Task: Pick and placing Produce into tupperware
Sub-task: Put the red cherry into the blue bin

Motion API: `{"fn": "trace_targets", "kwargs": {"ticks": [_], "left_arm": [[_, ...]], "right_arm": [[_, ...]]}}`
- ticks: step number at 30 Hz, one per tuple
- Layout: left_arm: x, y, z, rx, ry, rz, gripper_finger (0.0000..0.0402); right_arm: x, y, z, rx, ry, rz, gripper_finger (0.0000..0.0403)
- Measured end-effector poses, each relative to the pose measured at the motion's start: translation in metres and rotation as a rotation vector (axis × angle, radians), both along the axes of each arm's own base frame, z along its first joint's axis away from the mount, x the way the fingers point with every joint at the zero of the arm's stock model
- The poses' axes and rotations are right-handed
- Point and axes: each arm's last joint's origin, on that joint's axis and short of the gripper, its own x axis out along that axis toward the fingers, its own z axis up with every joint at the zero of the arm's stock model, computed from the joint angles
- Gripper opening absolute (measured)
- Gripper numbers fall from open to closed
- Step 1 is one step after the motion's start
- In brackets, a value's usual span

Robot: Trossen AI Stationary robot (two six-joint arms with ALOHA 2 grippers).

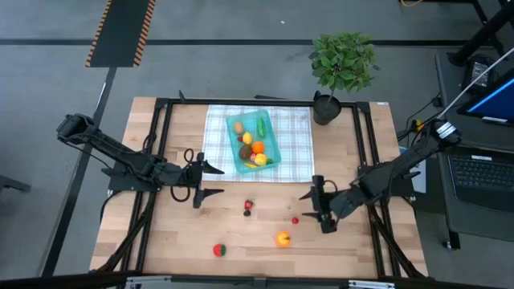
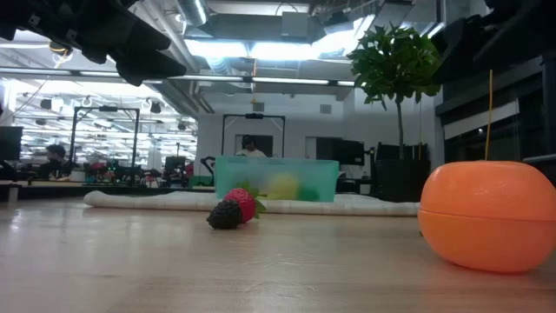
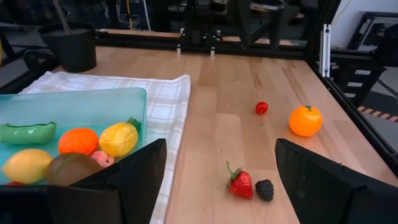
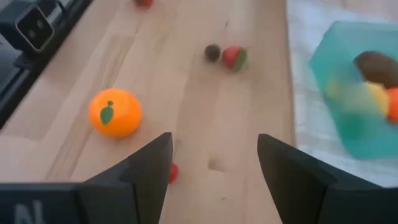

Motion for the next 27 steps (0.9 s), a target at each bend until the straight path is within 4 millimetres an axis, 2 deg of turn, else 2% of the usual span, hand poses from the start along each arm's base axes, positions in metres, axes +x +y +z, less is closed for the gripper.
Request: {"fn": "trace_targets", "kwargs": {"ticks": [5, 11, 17, 27], "left_arm": [[0.0, 0.0, 0.0, 0.0, 0.001, 0.0, 0.0291], [0.0, 0.0, 0.0, 0.001, 0.003, 0.0, 0.0291], [0.0, 0.0, 0.0, 0.006, 0.005, -0.001, 0.0291], [0.0, 0.0, -0.001, 0.005, 0.007, -0.001, 0.0291]], "right_arm": [[0.016, 0.02, -0.009, -0.002, 0.08, -0.019, 0.0237], [0.029, 0.038, -0.033, -0.037, 0.165, -0.026, 0.0237], [0.032, 0.04, -0.049, 0.037, 0.239, -0.161, 0.0237], [0.033, 0.044, -0.066, 0.109, 0.301, -0.241, 0.0237]]}}
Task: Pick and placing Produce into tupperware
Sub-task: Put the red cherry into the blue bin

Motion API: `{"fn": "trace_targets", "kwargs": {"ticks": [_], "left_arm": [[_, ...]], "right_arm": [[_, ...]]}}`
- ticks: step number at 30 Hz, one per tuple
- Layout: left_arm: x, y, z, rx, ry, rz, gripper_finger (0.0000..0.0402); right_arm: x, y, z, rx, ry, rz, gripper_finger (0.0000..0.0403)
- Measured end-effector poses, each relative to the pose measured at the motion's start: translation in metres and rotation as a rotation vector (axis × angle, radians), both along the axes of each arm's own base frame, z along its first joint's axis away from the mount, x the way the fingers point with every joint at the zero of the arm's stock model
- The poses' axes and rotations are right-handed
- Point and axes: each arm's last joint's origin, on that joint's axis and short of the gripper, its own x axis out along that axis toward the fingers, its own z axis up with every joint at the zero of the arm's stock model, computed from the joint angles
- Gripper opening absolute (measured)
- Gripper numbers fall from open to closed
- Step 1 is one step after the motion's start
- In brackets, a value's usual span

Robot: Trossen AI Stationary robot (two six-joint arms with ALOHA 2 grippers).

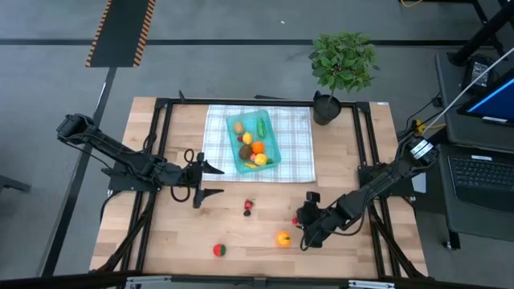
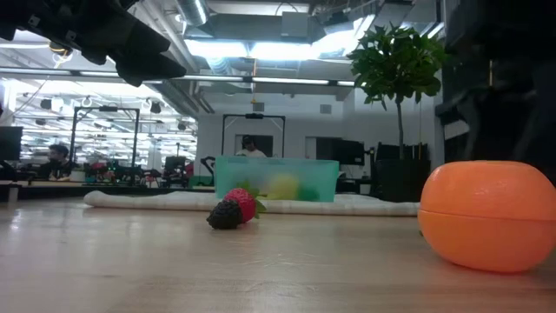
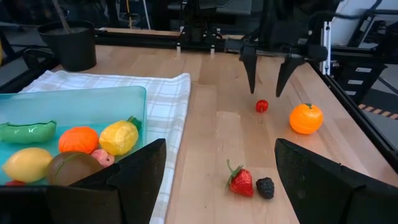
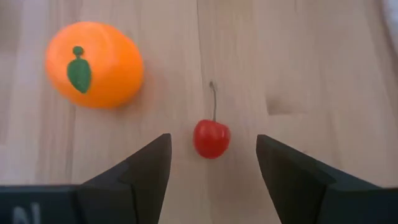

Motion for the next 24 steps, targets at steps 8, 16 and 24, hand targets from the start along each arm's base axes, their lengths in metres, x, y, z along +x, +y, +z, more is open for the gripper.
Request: {"fn": "trace_targets", "kwargs": {"ticks": [8, 16, 24], "left_arm": [[0.0, 0.0, 0.0, 0.002, 0.002, 0.0, 0.0291], [0.0, 0.0, 0.0, 0.005, 0.003, -0.001, 0.0291], [0.0, 0.0, 0.0, 0.006, 0.004, -0.001, 0.0291]], "right_arm": [[0.004, 0.004, -0.023, -0.016, 0.056, 0.0, 0.0237], [0.008, 0.006, -0.033, -0.019, 0.046, -0.003, 0.0237], [0.01, 0.006, -0.033, -0.014, 0.037, -0.007, 0.0237]]}}
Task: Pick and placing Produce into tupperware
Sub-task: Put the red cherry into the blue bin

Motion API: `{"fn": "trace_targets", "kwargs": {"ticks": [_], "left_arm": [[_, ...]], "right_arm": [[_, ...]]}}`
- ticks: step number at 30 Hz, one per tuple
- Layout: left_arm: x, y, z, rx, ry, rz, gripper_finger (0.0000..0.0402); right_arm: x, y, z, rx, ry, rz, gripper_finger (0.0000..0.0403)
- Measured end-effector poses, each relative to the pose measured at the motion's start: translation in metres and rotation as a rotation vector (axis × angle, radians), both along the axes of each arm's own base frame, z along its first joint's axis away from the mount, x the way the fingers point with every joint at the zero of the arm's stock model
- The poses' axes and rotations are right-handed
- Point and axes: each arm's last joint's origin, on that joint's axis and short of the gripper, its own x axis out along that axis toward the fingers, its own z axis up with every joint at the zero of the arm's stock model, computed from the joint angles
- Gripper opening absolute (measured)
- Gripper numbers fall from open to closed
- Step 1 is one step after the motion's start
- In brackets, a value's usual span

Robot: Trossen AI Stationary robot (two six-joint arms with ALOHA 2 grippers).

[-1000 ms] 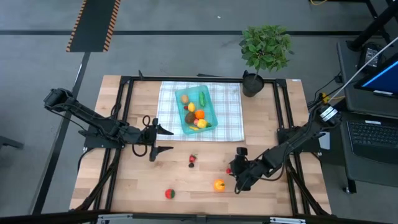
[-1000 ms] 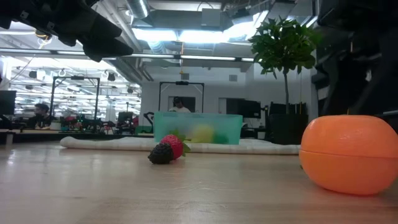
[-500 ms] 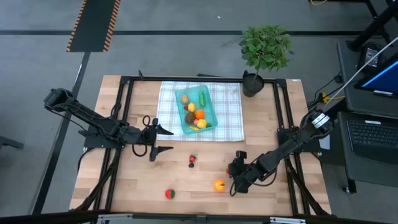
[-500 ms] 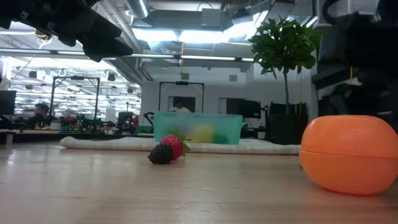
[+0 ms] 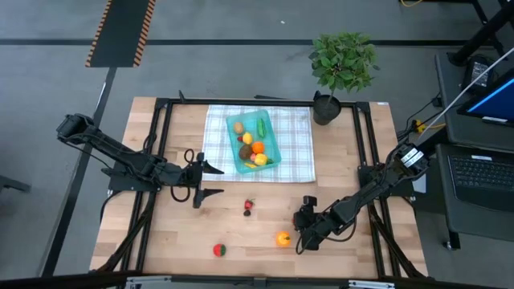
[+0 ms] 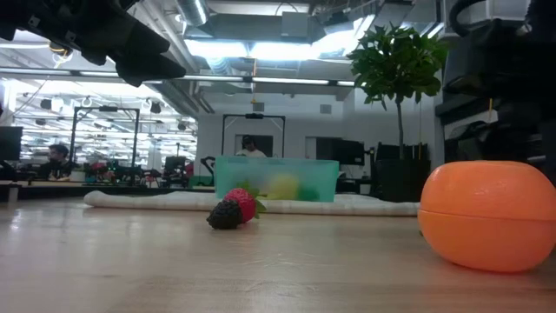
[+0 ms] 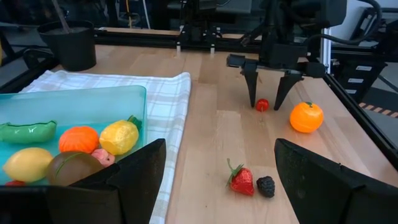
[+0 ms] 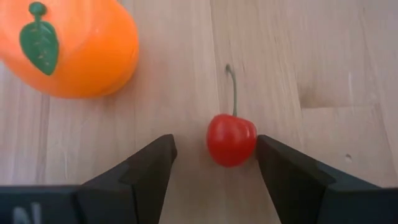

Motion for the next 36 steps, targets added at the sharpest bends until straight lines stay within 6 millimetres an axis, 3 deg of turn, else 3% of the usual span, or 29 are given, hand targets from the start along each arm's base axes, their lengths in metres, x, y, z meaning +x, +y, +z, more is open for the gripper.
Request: {"fn": "trace_targets", "kwargs": {"ticks": [15, 29, 36], "left_arm": [[0.0, 0.0, 0.0, 0.0, 0.0, 0.0, 0.0291], [0.0, 0.0, 0.0, 0.0, 0.0, 0.0, 0.0291], [0.0, 0.0, 0.0, 0.0, 0.0, 0.0, 0.0291]], "right_arm": [[0.0028, -0.0028, -0.0003, -0.003, -0.011, -0.016, 0.0232], [0.0049, -0.0034, -0.0001, 0.001, -0.027, -0.027, 0.0136], [0.0055, -0.0042, -0.0001, 0.0, -0.029, -0.03, 0.0121]]}}
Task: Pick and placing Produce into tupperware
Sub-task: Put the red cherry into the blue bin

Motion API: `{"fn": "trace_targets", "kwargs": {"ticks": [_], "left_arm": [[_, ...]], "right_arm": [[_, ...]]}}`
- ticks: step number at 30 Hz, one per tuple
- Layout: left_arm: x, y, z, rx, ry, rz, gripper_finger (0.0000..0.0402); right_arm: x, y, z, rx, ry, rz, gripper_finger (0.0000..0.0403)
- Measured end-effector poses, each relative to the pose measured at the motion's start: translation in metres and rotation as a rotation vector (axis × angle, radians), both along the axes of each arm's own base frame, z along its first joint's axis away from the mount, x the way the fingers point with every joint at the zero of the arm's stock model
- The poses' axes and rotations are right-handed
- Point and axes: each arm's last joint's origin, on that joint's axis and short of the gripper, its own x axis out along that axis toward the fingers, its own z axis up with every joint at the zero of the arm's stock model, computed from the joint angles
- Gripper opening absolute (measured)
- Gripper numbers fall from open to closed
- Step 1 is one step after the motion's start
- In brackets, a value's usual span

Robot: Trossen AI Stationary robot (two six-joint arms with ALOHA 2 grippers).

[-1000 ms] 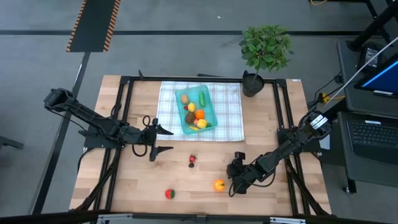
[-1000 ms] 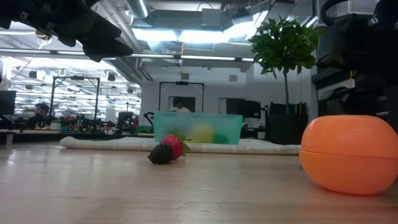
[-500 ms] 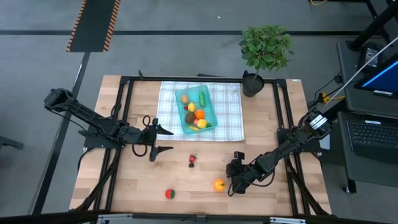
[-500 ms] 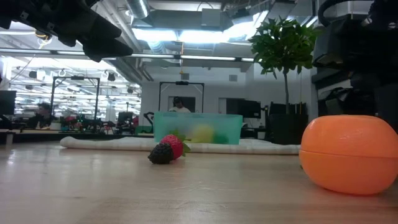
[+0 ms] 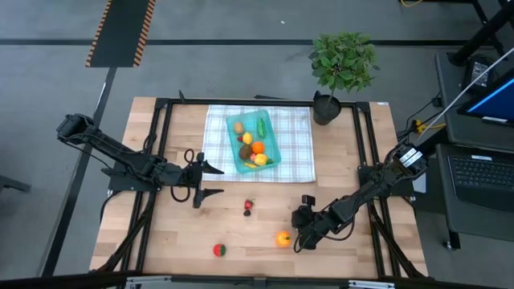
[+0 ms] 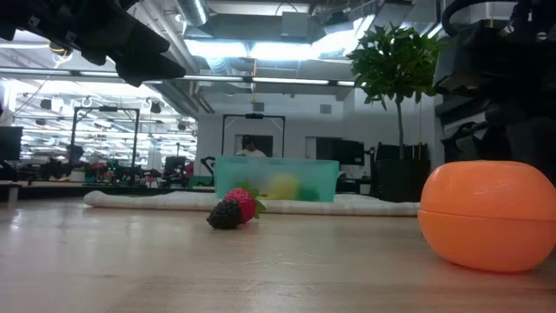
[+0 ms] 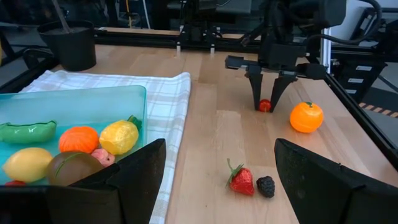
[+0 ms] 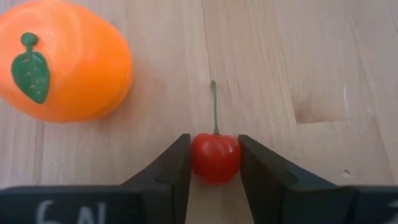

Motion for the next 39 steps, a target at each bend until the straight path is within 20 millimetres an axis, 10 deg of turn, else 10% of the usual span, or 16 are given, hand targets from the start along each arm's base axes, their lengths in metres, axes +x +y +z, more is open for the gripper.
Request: {"fn": "trace_targets", "kwargs": {"ticks": [13, 29, 39], "left_arm": [[0.0, 0.0, 0.0, 0.001, 0.004, 0.0, 0.0291], [-0.001, 0.0, -0.002, 0.008, 0.021, 0.0, 0.0291], [0.0, 0.0, -0.002, 0.007, 0.018, 0.001, 0.0291]], "right_arm": [[0.015, -0.027, 0.019, -0.003, -0.058, -0.047, 0.0123], [-0.009, -0.092, 0.11, -0.094, -0.203, -0.004, 0.0117], [-0.042, -0.123, 0.09, -0.11, -0.281, -0.082, 0.0118]]}}
